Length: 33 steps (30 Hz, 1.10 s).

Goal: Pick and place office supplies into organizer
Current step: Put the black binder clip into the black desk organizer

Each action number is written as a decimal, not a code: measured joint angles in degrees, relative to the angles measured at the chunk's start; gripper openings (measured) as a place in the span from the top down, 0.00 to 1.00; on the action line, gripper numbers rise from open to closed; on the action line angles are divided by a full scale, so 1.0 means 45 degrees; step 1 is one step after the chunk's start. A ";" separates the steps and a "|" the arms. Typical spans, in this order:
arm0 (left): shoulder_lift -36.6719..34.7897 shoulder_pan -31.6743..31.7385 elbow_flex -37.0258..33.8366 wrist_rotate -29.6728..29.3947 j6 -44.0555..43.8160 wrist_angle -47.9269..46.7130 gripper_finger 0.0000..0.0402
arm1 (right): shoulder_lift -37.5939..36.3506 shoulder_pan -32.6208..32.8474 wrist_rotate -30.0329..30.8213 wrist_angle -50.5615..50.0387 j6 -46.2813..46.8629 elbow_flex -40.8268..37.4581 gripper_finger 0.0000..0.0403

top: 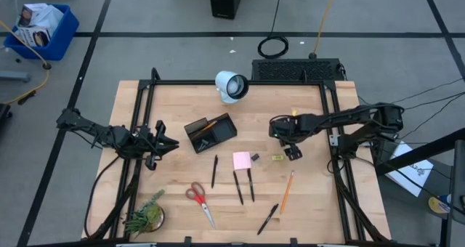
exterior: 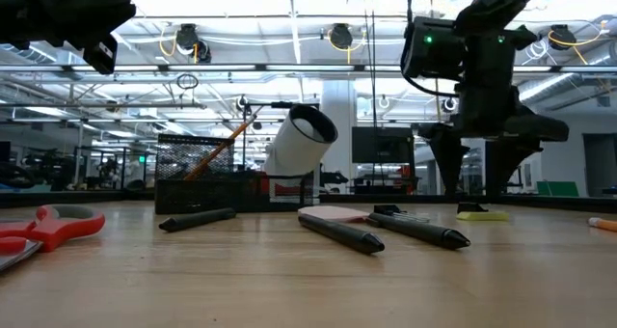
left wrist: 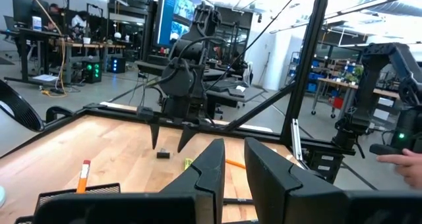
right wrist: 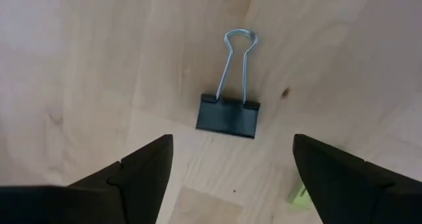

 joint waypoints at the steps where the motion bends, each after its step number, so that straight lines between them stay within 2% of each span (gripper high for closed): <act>1: -0.0001 -0.0001 0.0000 0.0000 0.0000 0.0003 0.84 | 0.0000 -0.0005 0.0005 0.0180 0.0000 -0.0155 0.25; 9: -0.0001 -0.0003 0.0000 0.0000 0.0001 -0.0002 0.84 | 0.0010 -0.0152 -0.0011 0.1738 -0.0133 -0.0980 0.25; 17: -0.0001 -0.0004 0.0000 0.0000 0.0000 0.0001 0.84 | 0.0005 -0.0413 -0.0354 0.1423 -0.0217 -0.1072 0.30; 33: 0.0003 0.0000 0.0000 0.0000 0.0000 0.0001 0.84 | 0.0019 -0.0398 -0.0437 0.1240 -0.0186 -0.1096 0.54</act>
